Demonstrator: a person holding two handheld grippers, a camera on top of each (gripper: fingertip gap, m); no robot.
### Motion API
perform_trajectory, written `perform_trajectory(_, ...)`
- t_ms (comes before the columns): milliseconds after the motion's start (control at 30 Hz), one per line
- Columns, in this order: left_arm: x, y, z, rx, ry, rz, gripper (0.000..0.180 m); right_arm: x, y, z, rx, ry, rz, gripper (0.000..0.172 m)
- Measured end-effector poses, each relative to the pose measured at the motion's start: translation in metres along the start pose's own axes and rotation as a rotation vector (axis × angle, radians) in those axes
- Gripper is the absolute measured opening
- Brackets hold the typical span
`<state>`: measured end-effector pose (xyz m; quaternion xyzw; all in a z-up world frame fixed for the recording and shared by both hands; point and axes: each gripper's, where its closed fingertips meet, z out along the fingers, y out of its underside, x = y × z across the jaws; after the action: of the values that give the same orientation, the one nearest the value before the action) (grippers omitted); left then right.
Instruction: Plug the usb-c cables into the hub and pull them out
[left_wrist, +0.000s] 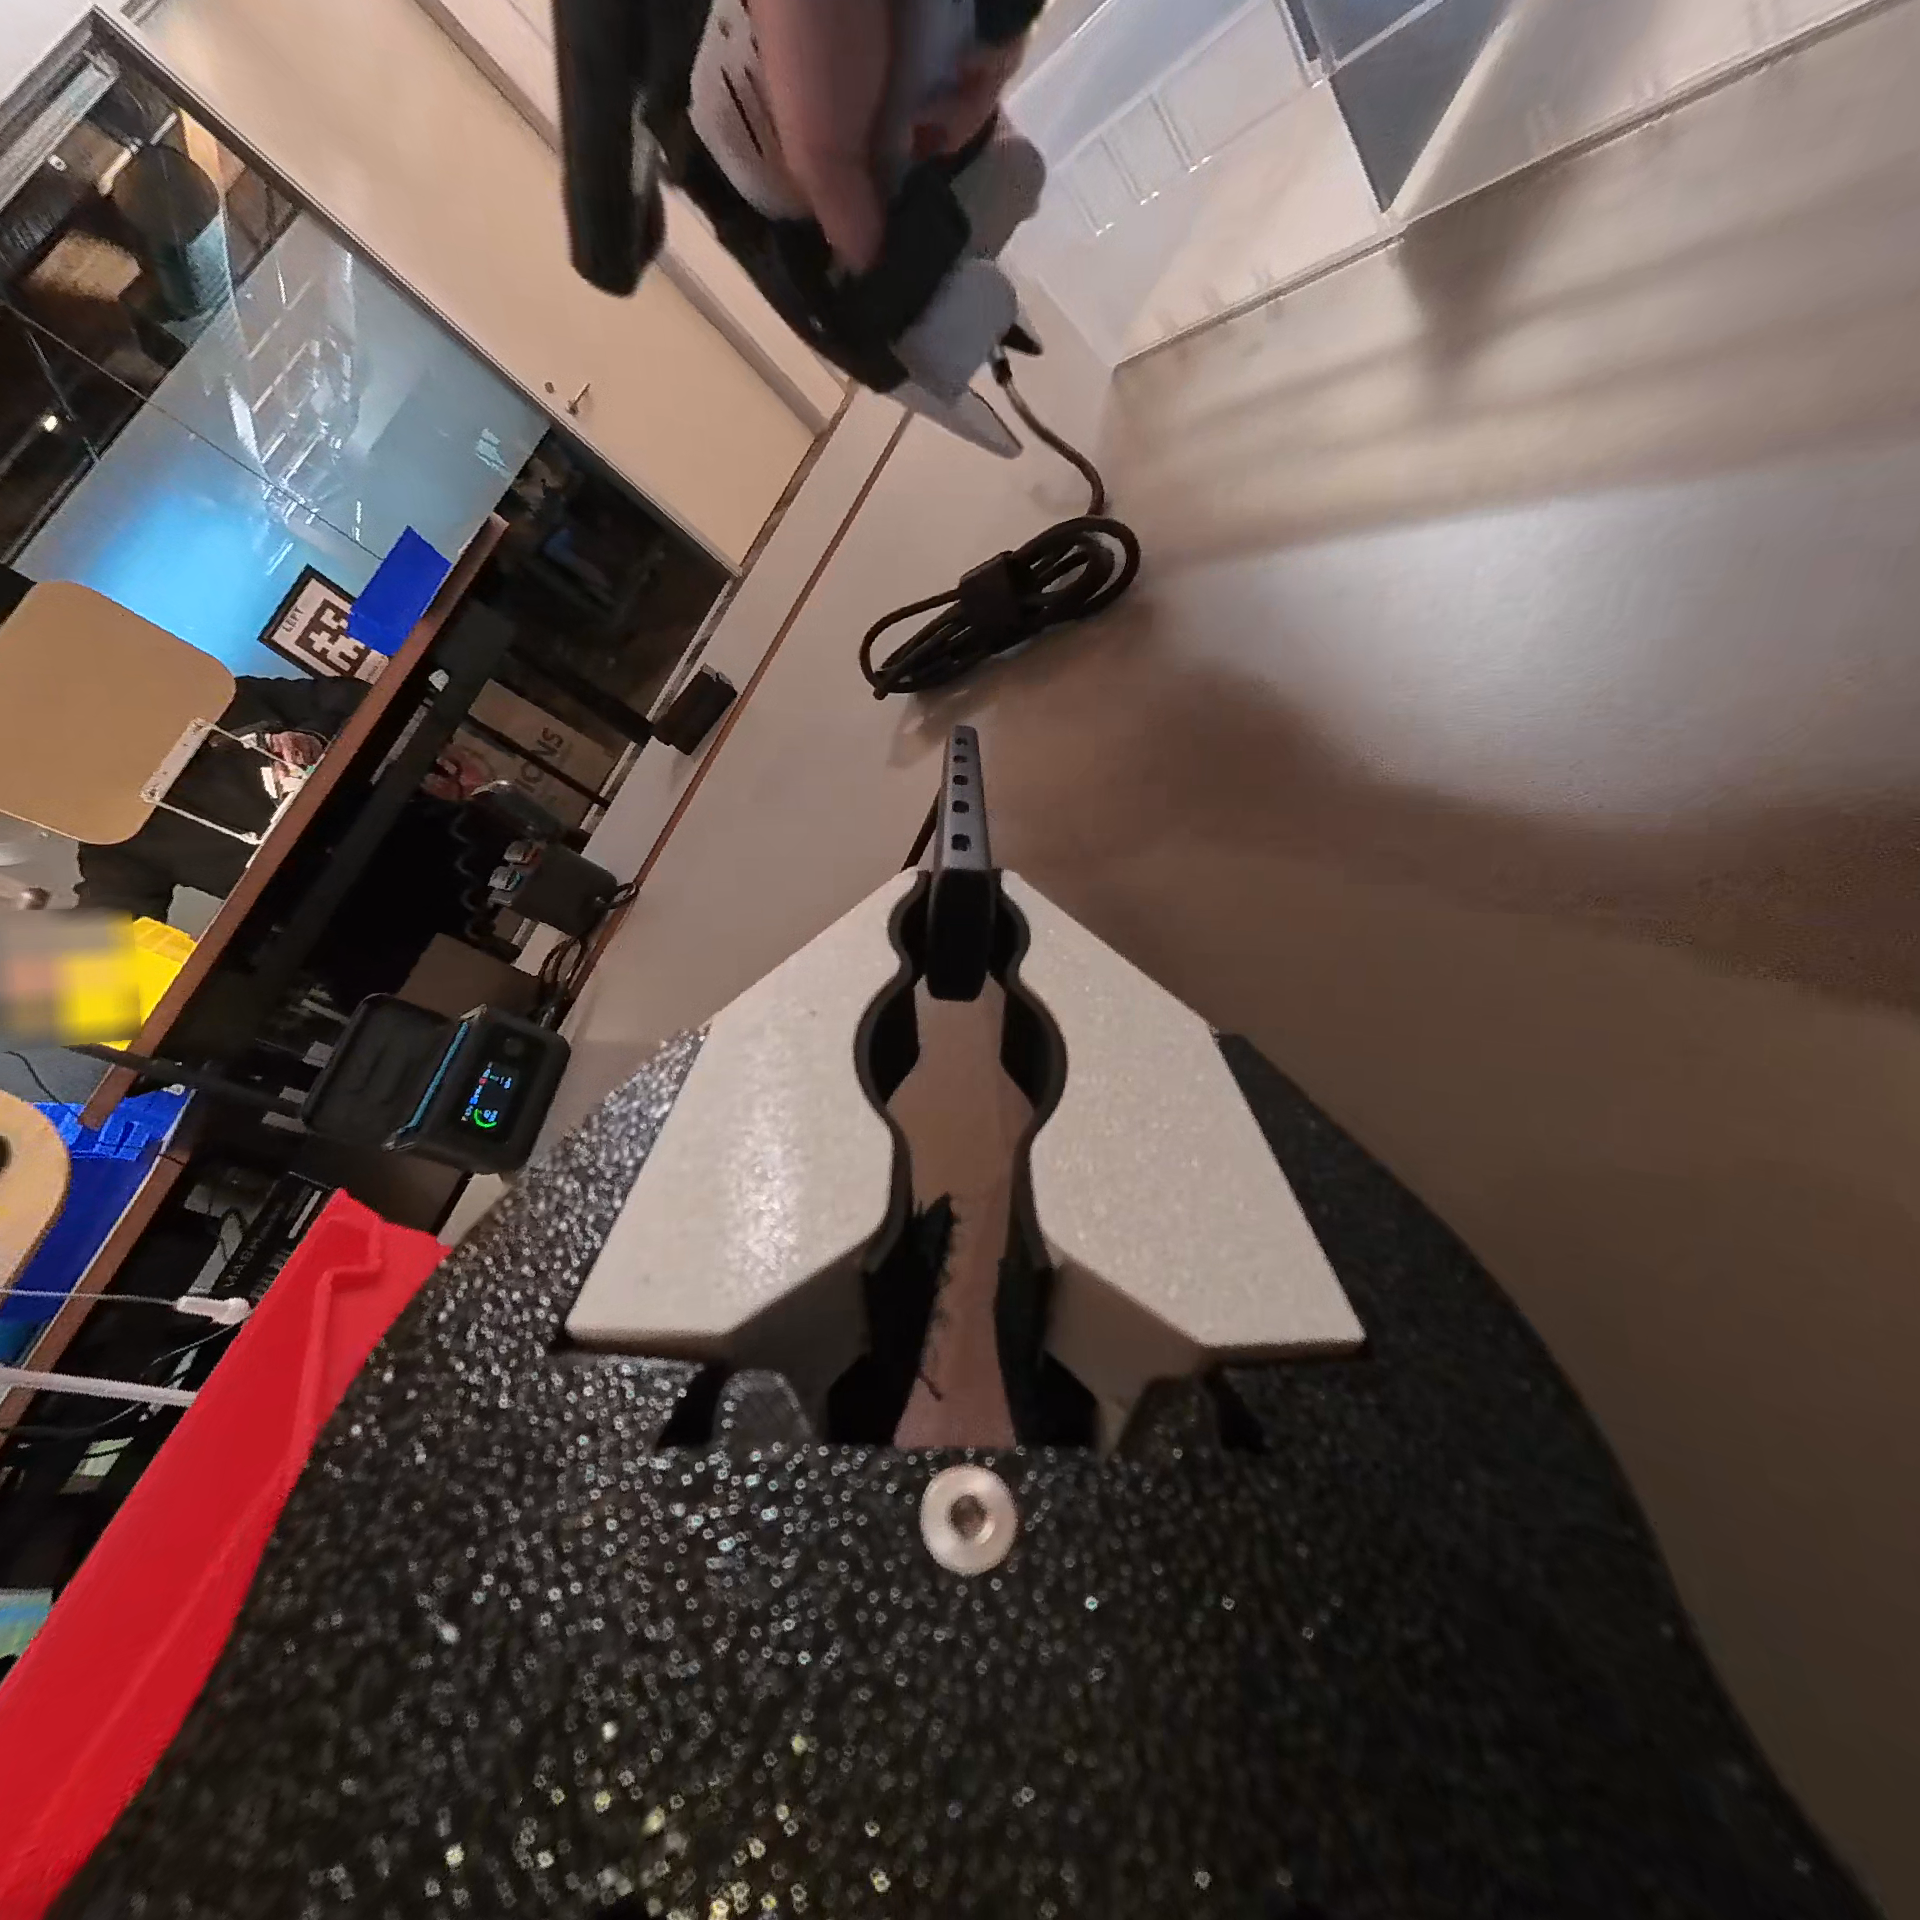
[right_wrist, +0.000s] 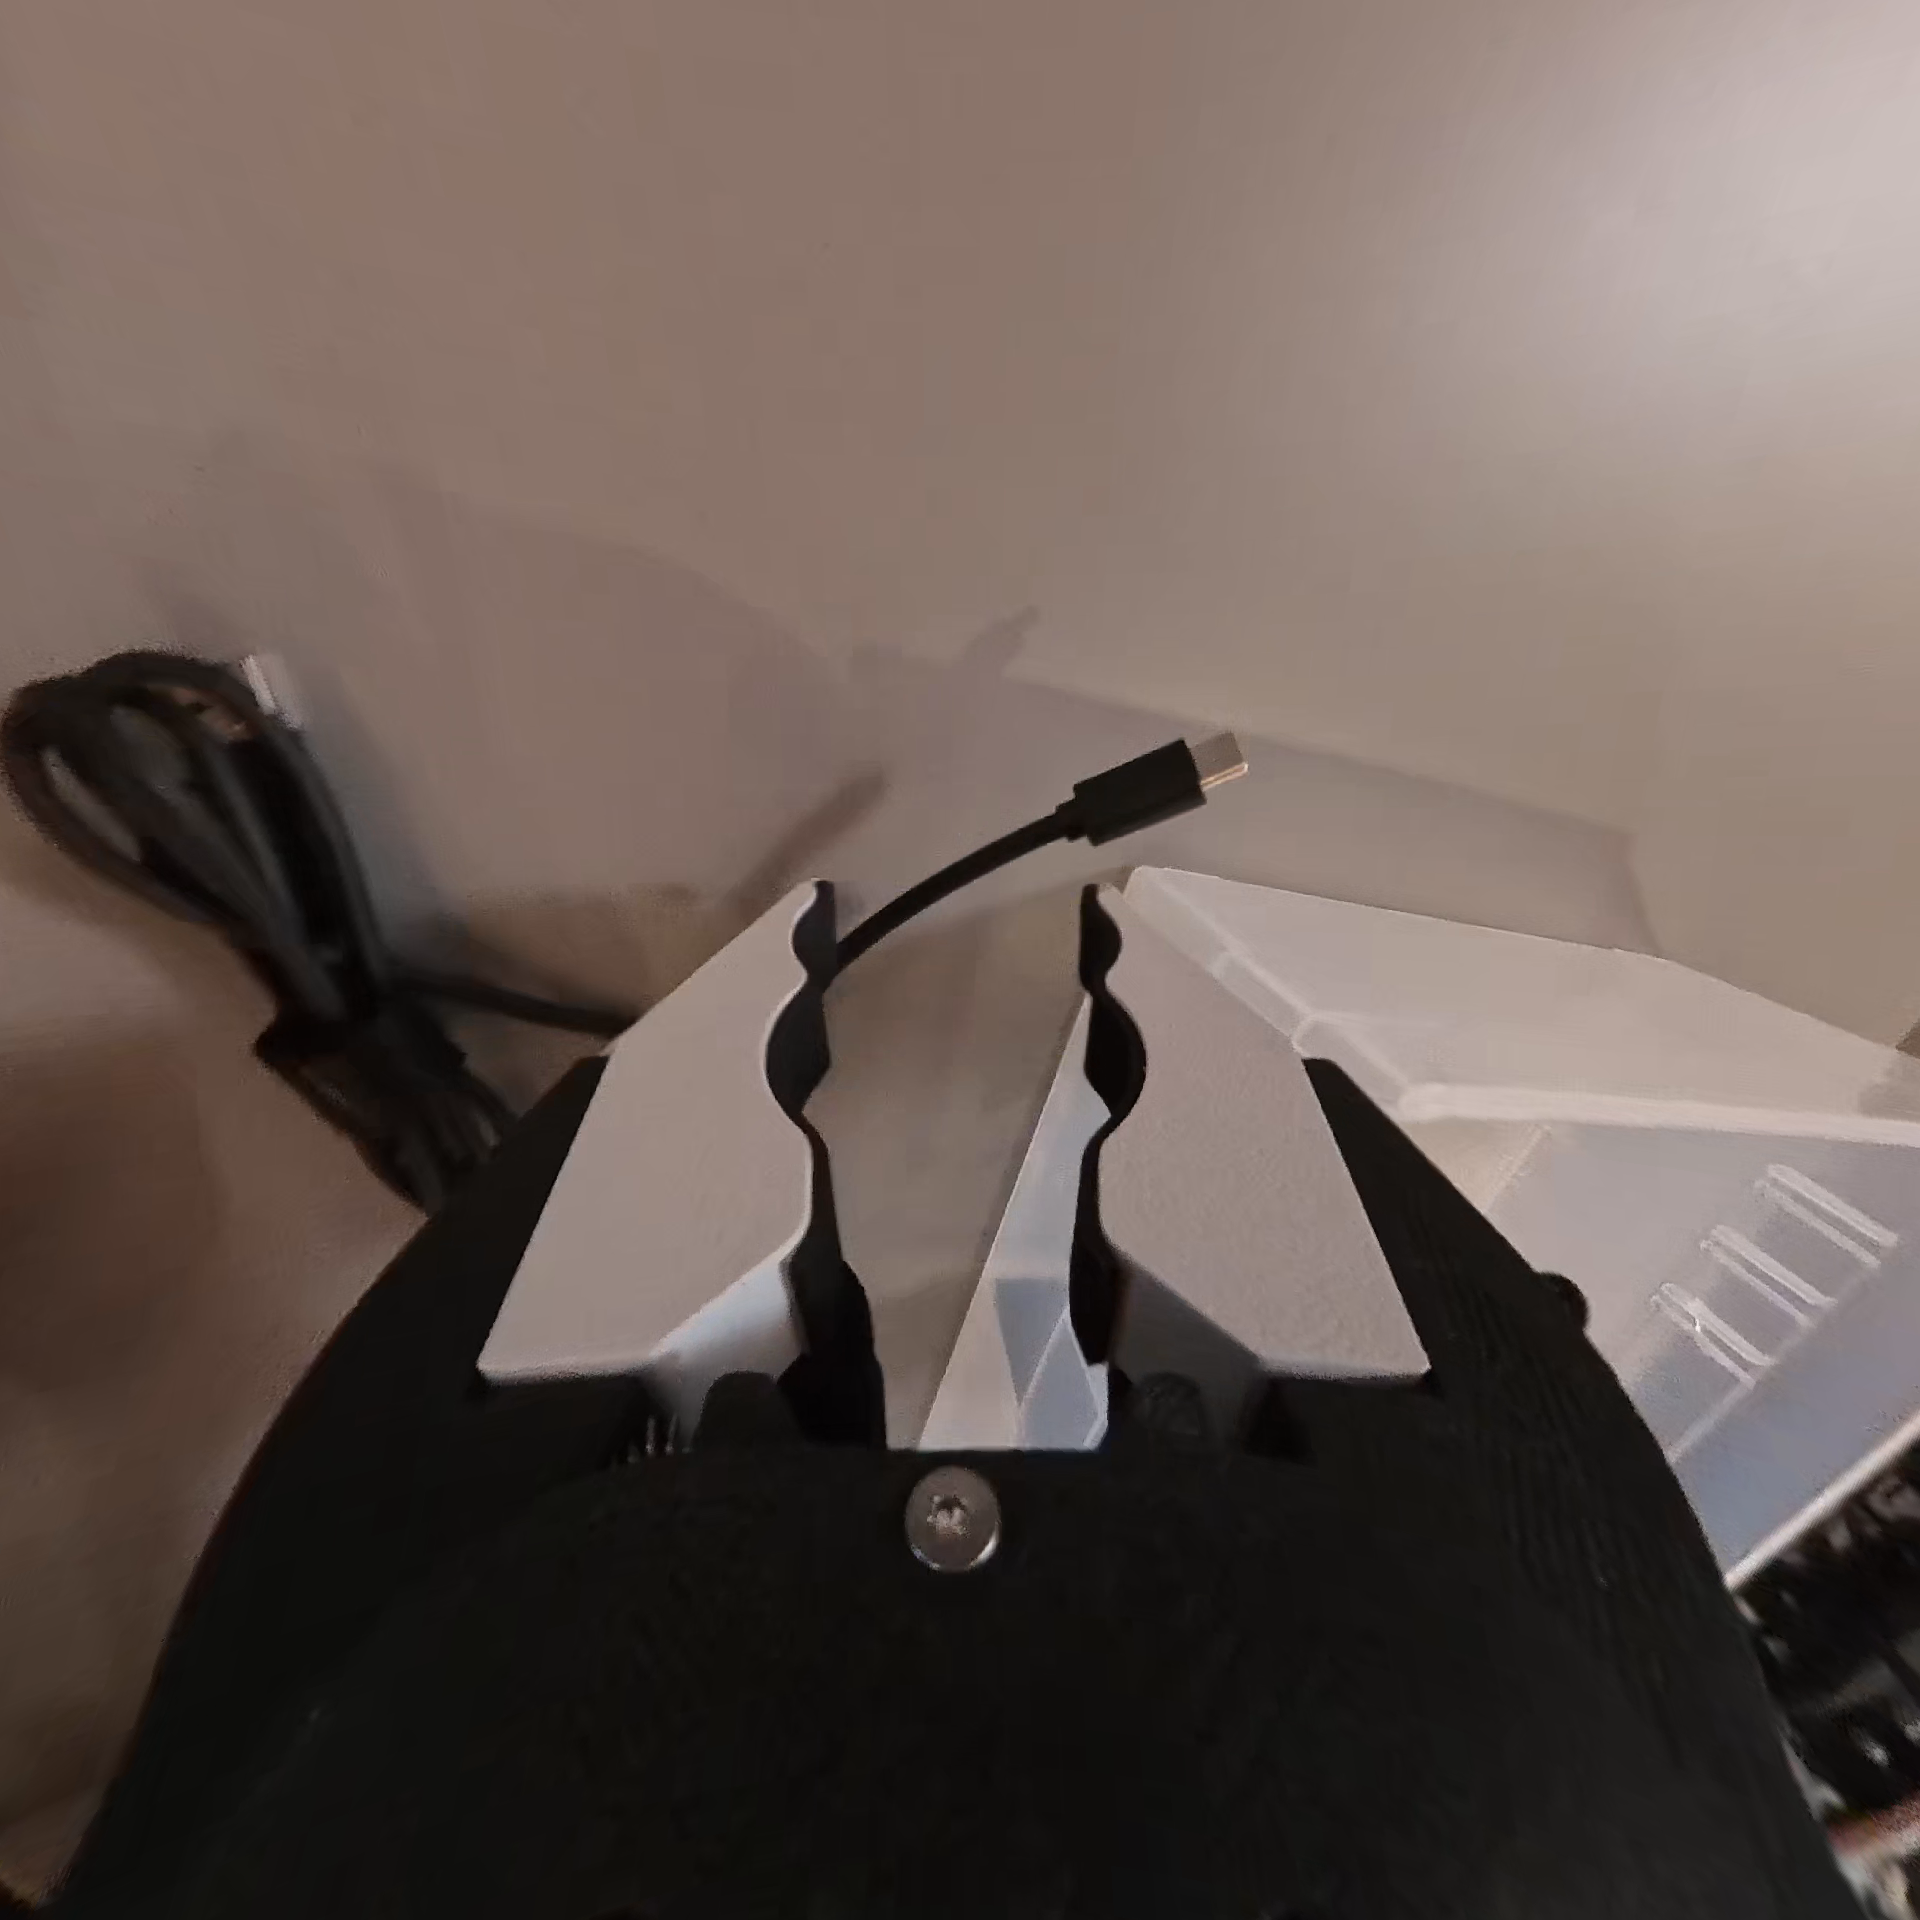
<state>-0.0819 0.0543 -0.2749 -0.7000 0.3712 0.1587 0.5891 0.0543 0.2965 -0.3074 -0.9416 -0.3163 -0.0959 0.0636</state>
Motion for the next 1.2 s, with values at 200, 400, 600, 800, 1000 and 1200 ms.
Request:
perform_trajectory(200, -0.009, 0.004, -0.002, 0.002, -0.017, -0.107, 0.007, 0.01, -0.017, 0.006, 0.112, 0.119, -0.058, 0.039)
perform_trajectory(400, -0.017, 0.006, -0.005, 0.012, -0.022, -0.189, 0.007, 0.011, -0.025, 0.003, 0.271, 0.281, -0.216, 0.028)
perform_trajectory(600, -0.022, 0.011, -0.006, -0.005, -0.046, -0.218, 0.007, -0.03, -0.04, -0.016, 0.454, 0.214, -0.506, 0.006)
perform_trajectory(800, -0.033, 0.021, -0.009, -0.031, -0.083, -0.298, 0.008, -0.102, -0.012, -0.052, 0.659, 0.228, -1.293, 0.004)
perform_trajectory(1000, -0.035, 0.025, -0.01, -0.028, -0.061, -0.376, 0.007, -0.155, 0.046, -0.079, 0.742, 0.03, -1.528, 0.002)
perform_trajectory(1200, -0.034, 0.029, -0.01, -0.03, -0.028, -0.453, 0.007, -0.189, 0.067, -0.097, 0.943, 0.23, -1.563, 0.001)
